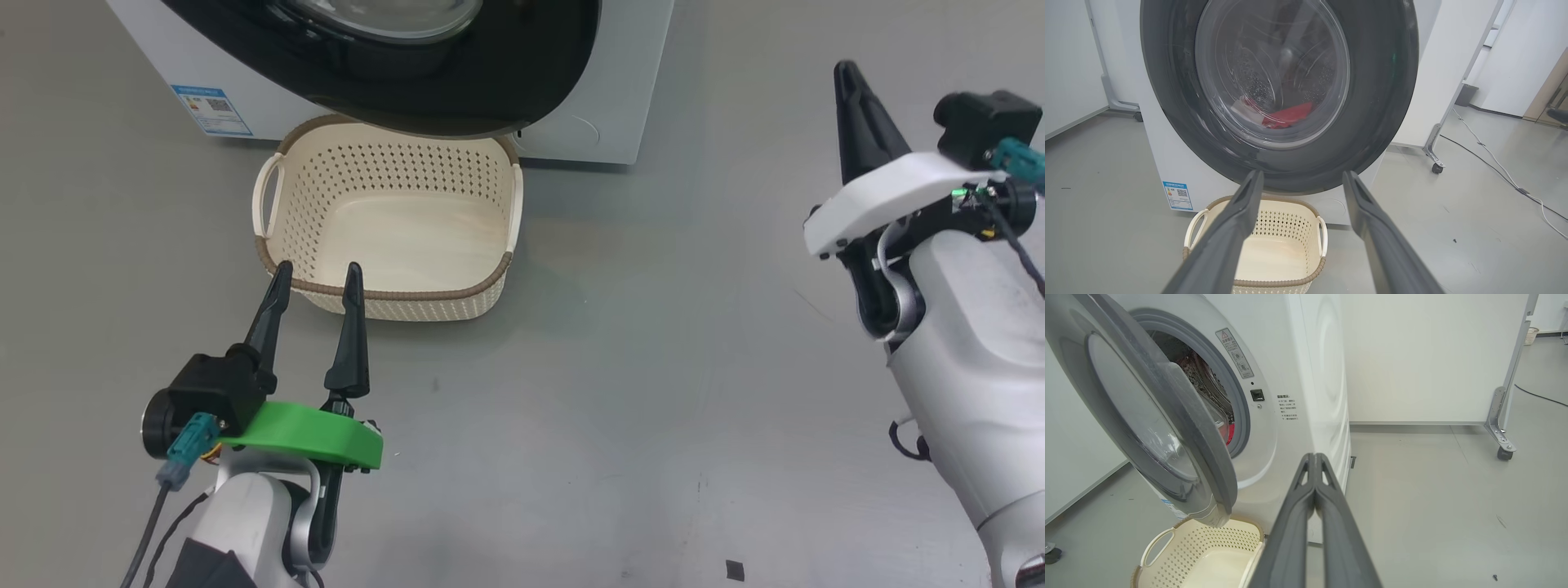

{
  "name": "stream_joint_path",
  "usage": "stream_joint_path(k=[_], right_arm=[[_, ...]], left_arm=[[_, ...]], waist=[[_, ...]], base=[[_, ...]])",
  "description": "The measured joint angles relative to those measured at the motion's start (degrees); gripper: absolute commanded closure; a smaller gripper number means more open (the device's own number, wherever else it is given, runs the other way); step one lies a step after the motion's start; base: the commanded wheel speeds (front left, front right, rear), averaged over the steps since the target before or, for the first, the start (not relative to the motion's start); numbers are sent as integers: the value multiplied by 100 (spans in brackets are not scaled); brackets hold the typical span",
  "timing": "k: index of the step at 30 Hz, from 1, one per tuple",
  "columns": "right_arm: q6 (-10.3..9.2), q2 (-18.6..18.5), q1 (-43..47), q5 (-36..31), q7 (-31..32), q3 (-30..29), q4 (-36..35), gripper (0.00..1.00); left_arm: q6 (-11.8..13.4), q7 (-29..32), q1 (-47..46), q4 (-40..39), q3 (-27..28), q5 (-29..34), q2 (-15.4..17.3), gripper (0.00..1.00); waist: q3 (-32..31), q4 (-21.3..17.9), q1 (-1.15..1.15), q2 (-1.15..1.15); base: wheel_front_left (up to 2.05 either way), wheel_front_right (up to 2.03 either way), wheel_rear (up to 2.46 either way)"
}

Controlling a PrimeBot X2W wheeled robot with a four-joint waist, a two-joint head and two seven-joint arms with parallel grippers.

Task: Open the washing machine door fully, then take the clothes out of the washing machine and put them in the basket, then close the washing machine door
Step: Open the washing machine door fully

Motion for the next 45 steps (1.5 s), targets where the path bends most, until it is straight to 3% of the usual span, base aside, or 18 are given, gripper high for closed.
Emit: stream_joint_path(k=[5,9,11,12,13,26,45], right_arm=[[-21,48,512,-115,0,-20,-229,100],[-164,168,864,-144,1,-134,-433,100],[-230,196,1058,-147,2,-221,-582,58],[-275,194,1146,-171,2,-307,-730,16],[-304,192,1200,-208,3,-376,-859,0],[-659,400,2243,-704,9,-1106,-2114,0],[-665,620,3371,-1266,9,-1233,-2888,0]], left_arm=[[0,0,90,-18,62,2,3,0],[0,0,165,-20,107,43,7,0],[0,0,192,-20,105,43,9,0],[0,0,208,-25,107,44,11,0],[0,0,216,-27,108,46,11,0],[-1,0,394,-23,111,53,20,0],[-1,0,512,-60,157,57,27,0]], waist=[[-109,-102,0,0],[-175,-164,0,0],[-211,-187,0,0],[-223,-199,0,0],[-232,-207,0,0],[-400,-205,0,0],[-510,-186,0,0]], base=[[0,0,0],[0,0,0],[0,0,0],[0,0,0],[0,0,0],[0,0,0],[0,0,0]])
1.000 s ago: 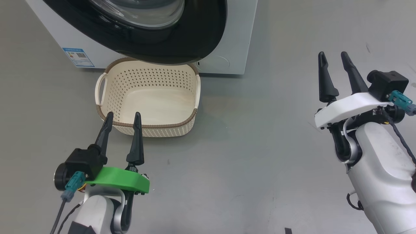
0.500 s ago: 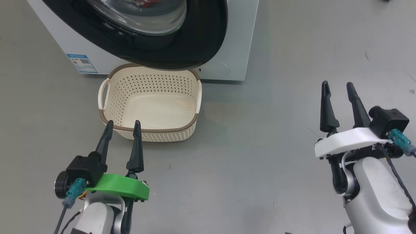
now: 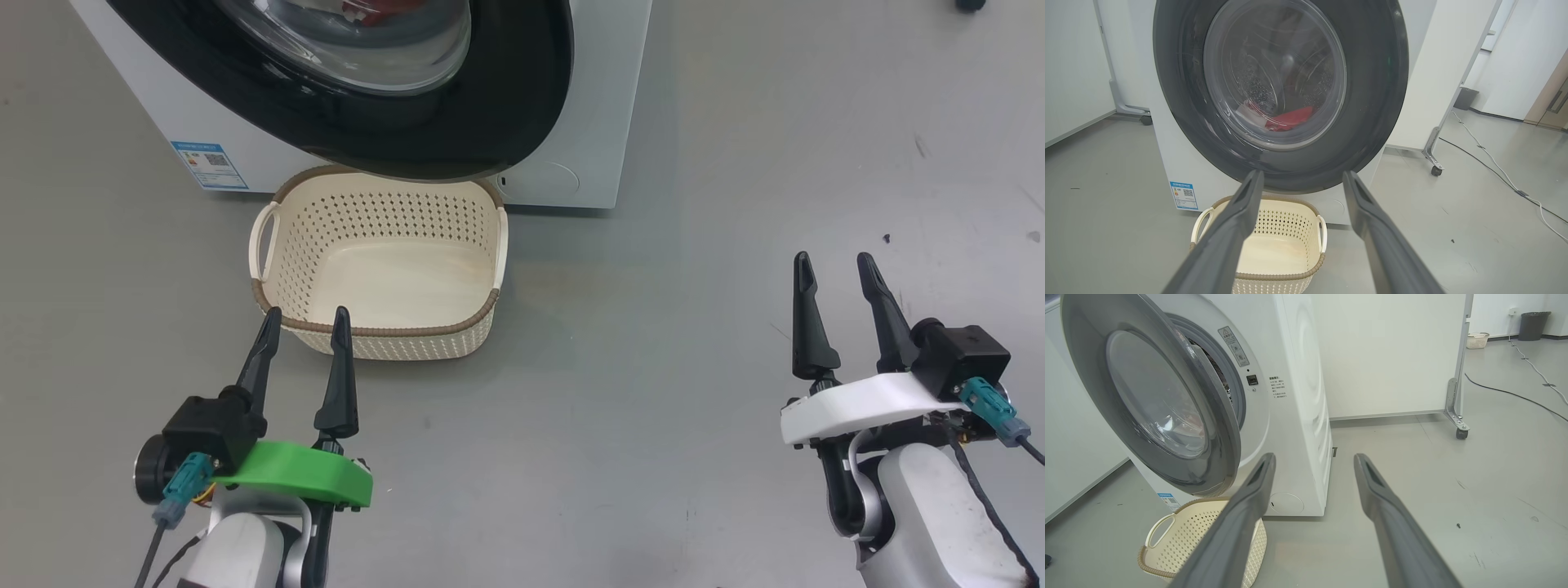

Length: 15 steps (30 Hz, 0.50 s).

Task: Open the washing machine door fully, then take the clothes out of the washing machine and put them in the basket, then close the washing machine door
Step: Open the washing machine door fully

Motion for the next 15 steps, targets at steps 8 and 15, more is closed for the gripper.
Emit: stream_joint_path(k=[8,15], right_arm=[[0,69,129,-98,0,-127,-203,0],[8,115,213,-175,0,-199,-292,0]], left_arm=[[0,0,10,-9,45,41,1,0],[0,0,12,-16,74,44,3,0]], waist=[[57,3,0,0],[91,-15,0,0]], base=[[0,0,0],[0,0,0]])
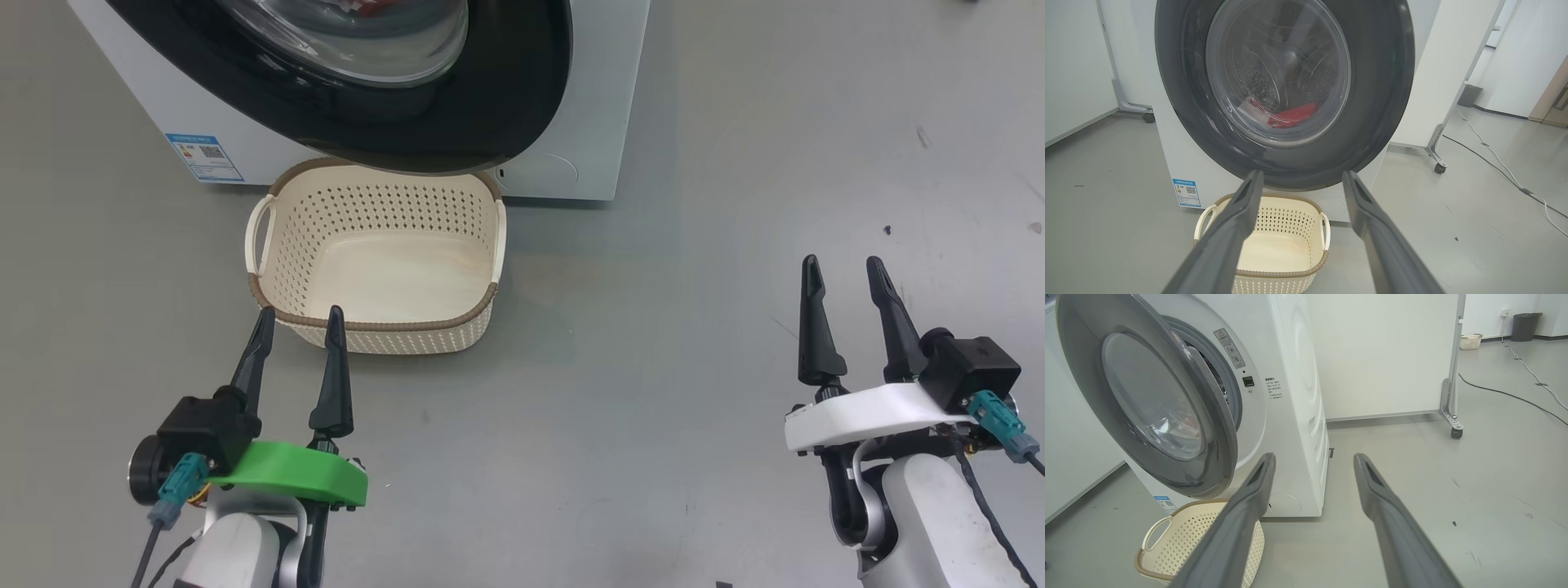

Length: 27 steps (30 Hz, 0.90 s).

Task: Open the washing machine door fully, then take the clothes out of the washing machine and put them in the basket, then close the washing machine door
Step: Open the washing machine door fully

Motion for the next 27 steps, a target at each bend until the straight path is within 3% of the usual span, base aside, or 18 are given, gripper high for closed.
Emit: stream_joint_path(k=[17,27], right_arm=[[79,82,112,-82,0,-170,-138,0],[299,-101,-320,-119,15,-135,-196,0]], left_arm=[[-5,0,0,-13,-16,-1,0,0],[-31,0,-4,-92,-145,0,0,0]], waist=[[25,15,0,0],[289,51,0,0]], base=[[0,0,0],[0,0,0]])
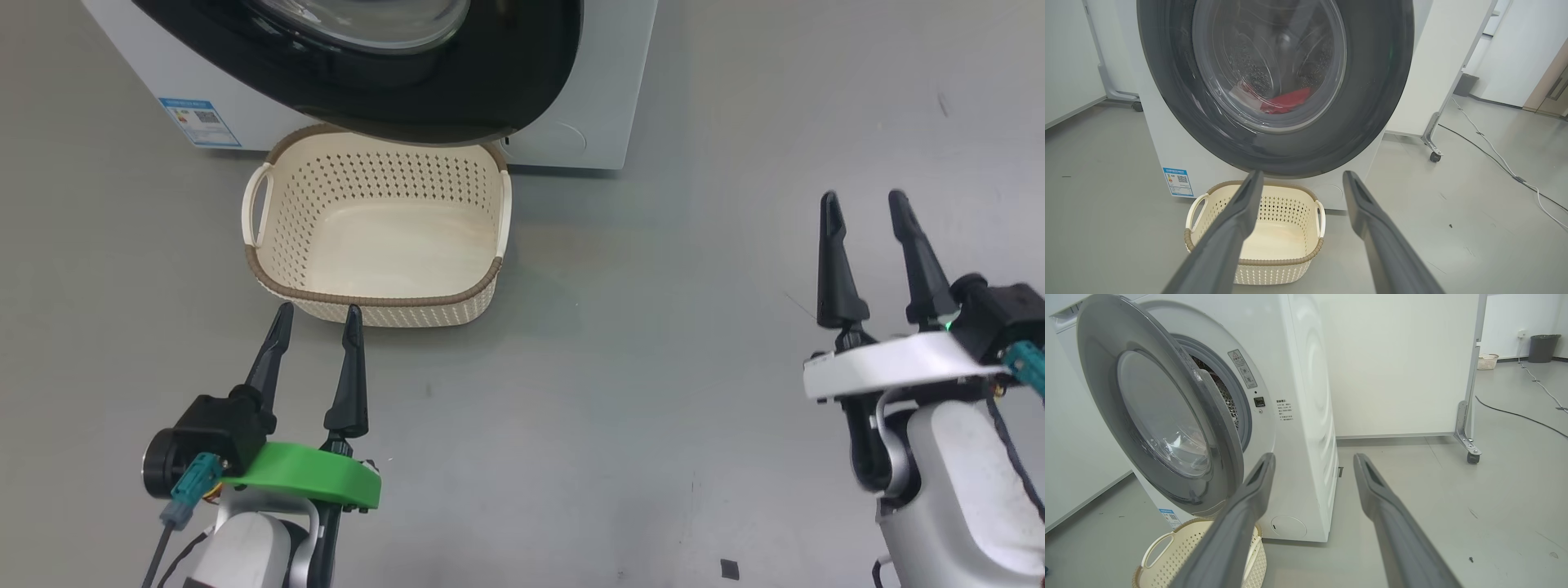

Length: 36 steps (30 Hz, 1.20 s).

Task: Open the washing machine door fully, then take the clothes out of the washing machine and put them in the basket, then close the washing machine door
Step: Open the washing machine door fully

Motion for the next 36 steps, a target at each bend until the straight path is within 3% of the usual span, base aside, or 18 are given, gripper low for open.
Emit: stream_joint_path(k=[12,19,20,21,22,29,36], right_arm=[[179,-376,-1621,297,695,-203,27,0],[207,-415,-2627,761,1241,-328,285,0],[208,-437,-2773,780,1316,-334,326,5],[208,-421,-2922,883,1425,-357,372,60],[208,-367,-3062,1025,1525,-381,423,100],[175,118,-3841,2245,2230,-850,990,100],[-207,189,-4586,3234,3132,-1256,1544,100]], left_arm=[[-9,0,-177,-94,-233,-44,0,0],[-10,0,-302,-98,-356,-80,0,0],[-10,0,-336,-104,-371,-102,-1,0],[-10,0,-374,-112,-389,-136,-1,0],[-10,0,-403,-121,-399,-152,-1,0],[-13,0,-524,-123,-584,-353,-2,0],[-26,0,-584,-108,-691,-479,-4,0]], waist=[[506,206,0,0],[823,402,0,0],[865,431,0,0],[908,462,0,0],[950,492,0,0],[1211,723,0,0],[1436,990,0,0]], base=[[0,0,0],[0,0,0],[0,0,0],[0,0,0],[0,0,0],[0,0,0],[0,0,0]])
